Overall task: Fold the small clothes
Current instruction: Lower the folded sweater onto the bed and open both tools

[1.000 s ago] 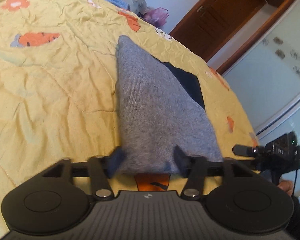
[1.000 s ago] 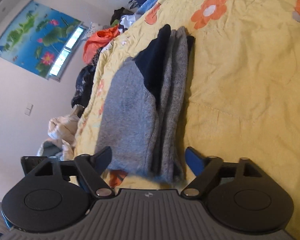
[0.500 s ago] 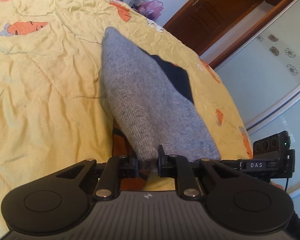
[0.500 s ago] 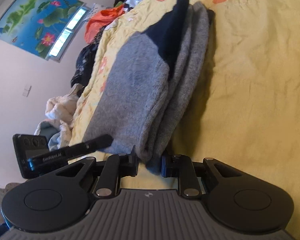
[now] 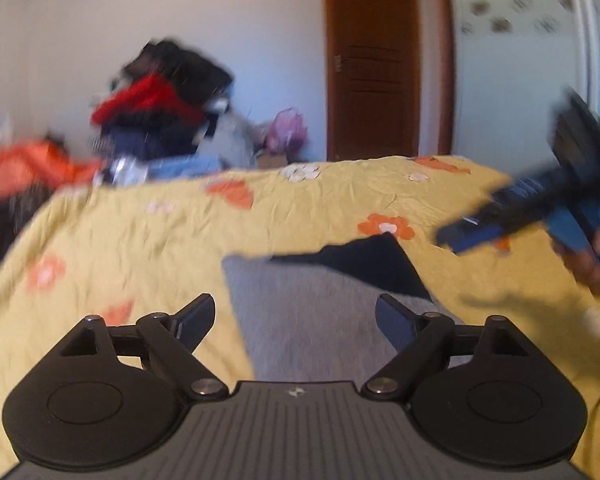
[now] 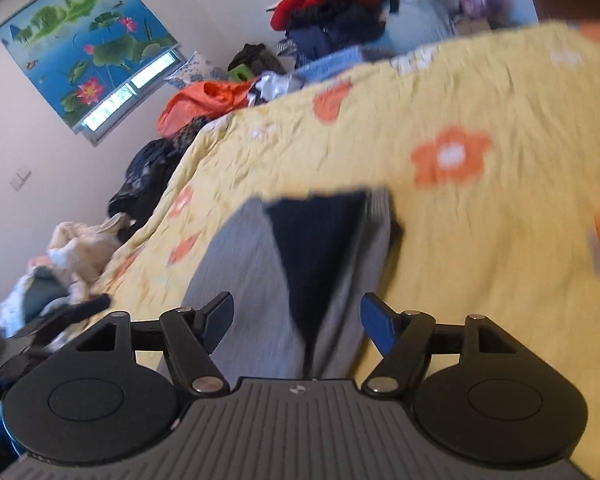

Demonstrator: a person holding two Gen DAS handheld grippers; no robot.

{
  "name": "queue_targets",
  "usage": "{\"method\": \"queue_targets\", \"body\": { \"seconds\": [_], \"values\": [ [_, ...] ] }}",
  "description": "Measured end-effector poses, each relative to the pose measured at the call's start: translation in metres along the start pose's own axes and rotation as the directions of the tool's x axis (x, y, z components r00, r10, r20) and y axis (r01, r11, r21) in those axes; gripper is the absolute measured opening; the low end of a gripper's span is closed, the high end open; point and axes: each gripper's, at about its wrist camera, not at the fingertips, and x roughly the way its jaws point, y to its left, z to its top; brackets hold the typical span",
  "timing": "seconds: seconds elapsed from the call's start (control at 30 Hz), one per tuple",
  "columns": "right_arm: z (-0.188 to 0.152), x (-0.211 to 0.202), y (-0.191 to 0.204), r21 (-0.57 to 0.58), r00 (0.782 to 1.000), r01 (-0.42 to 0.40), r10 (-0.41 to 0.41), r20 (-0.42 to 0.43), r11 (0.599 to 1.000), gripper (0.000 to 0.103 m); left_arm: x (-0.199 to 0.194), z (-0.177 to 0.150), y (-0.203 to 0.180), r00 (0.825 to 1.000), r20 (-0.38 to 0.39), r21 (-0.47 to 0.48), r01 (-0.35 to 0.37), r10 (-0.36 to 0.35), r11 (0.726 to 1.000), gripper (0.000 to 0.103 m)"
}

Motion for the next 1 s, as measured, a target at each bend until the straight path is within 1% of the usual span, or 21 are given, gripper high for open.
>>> {"method": "queue_targets", "body": {
  "seconds": [0.03,0.07,0.13,0.17,0.2,0.23,0.27,0.33,0.37,0.47,0.5,0.53,0.57,0.6,0.63,0.7,0.77,0.83,0.9,0.93,1.0],
  "values": [
    [0.014,0.014,0.002,-0.014,0.999,0.031,-0.031,0.012,0.999,0.071,0.017,0.003,-0.008,1.000,-0.013,0.028,-0.002,0.003,1.000,0.088],
    [0.025,0.030,0.007,-0.032,0.998,0.058,-0.058,0.016,0.998,0.071,0.035,0.005,-0.016,0.999,-0.039,0.049,0.018,-0.016,0.999,0.088],
    [0.040,0.064,0.017,-0.083,0.998,0.057,-0.058,-0.017,0.995,0.071,0.072,0.002,-0.025,0.990,-0.124,0.050,0.080,-0.073,0.996,0.088],
    [0.044,0.080,0.020,-0.093,0.998,0.052,-0.056,-0.042,0.994,0.073,0.092,-0.003,-0.027,0.981,-0.181,0.039,0.080,-0.071,0.996,0.088],
    [0.045,0.097,0.020,-0.103,0.995,0.057,-0.065,-0.080,0.993,0.074,0.108,-0.008,-0.026,0.974,-0.221,0.037,0.063,-0.053,0.997,0.088],
    [0.045,0.114,0.020,-0.120,0.987,0.093,-0.108,-0.117,0.988,0.074,0.119,-0.016,-0.026,0.974,-0.222,0.048,0.046,-0.034,0.998,0.089],
    [0.042,0.127,0.016,-0.146,0.976,0.150,-0.170,-0.134,0.978,0.074,0.122,-0.021,-0.025,0.979,-0.201,0.059,0.037,-0.025,0.998,0.091],
    [0.035,0.135,0.011,-0.212,0.970,0.205,-0.227,-0.085,0.956,0.078,0.125,-0.022,-0.027,0.980,-0.199,0.058,0.034,-0.022,0.998,0.091],
    [0.033,0.137,0.009,-0.218,0.967,0.227,-0.247,-0.069,0.949,0.083,0.126,-0.022,-0.027,0.980,-0.198,0.058,0.035,-0.023,0.998,0.091],
    [0.031,0.141,0.009,-0.243,0.967,0.222,-0.246,-0.072,0.944,0.091,0.125,-0.025,-0.025,0.982,-0.184,0.053,0.044,-0.033,0.998,0.092],
    [0.031,0.142,0.014,-0.267,0.963,0.227,-0.257,-0.083,0.937,0.091,0.125,-0.026,-0.025,0.983,-0.183,0.053,0.044,-0.033,0.998,0.092],
    [0.034,0.146,0.020,-0.277,0.958,0.235,-0.270,-0.093,0.932,0.089,0.123,-0.026,-0.025,0.983,-0.181,0.052,0.043,-0.033,0.998,0.092],
    [0.037,0.142,0.023,-0.266,0.956,0.245,-0.278,-0.095,0.932,0.083,0.122,-0.027,-0.025,0.983,-0.180,0.053,0.041,-0.031,0.998,0.092],
    [0.038,0.135,0.026,-0.237,0.957,0.254,-0.279,-0.077,0.938,0.079,0.122,-0.027,-0.025,0.984,-0.177,0.052,0.040,-0.030,0.998,0.092],
    [0.040,0.127,0.030,-0.203,0.962,0.254,-0.269,-0.048,0.946,0.079,0.120,-0.028,-0.025,0.984,-0.174,0.053,0.039,-0.030,0.998,0.092],
    [0.036,0.108,0.038,-0.169,0.981,0.194,-0.196,0.006,0.966,0.082,0.119,-0.028,-0.027,0.985,-0.171,0.053,0.041,-0.032,0.998,0.092],
    [0.028,0.102,0.046,-0.178,0.988,0.152,-0.152,0.012,0.972,0.084,0.120,-0.028,-0.028,0.985,-0.171,0.056,0.041,-0.031,0.998,0.093],
    [0.020,0.111,0.052,-0.215,0.988,0.143,-0.153,-0.030,0.966,0.084,0.120,-0.028,-0.028,0.985,-0.170,0.057,0.042,-0.032,0.997,0.093],
    [0.013,0.127,0.044,-0.225,0.980,0.164,-0.184,-0.073,0.961,0.087,0.118,-0.031,-0.028,0.986,-0.160,0.058,0.047,-0.037,0.997,0.093],
    [0.010,0.130,0.040,-0.250,0.982,0.164,-0.181,-0.047,0.954,0.094,0.118,-0.032,-0.028,0.988,-0.151,0.062,0.051,-0.041,0.997,0.093],
    [0.012,0.138,0.033,-0.260,0.981,0.177,-0.192,-0.034,0.949,0.097,0.118,-0.033,-0.027,0.989,-0.141,0.067,0.048,-0.039,0.997,0.094]
  ]
}}
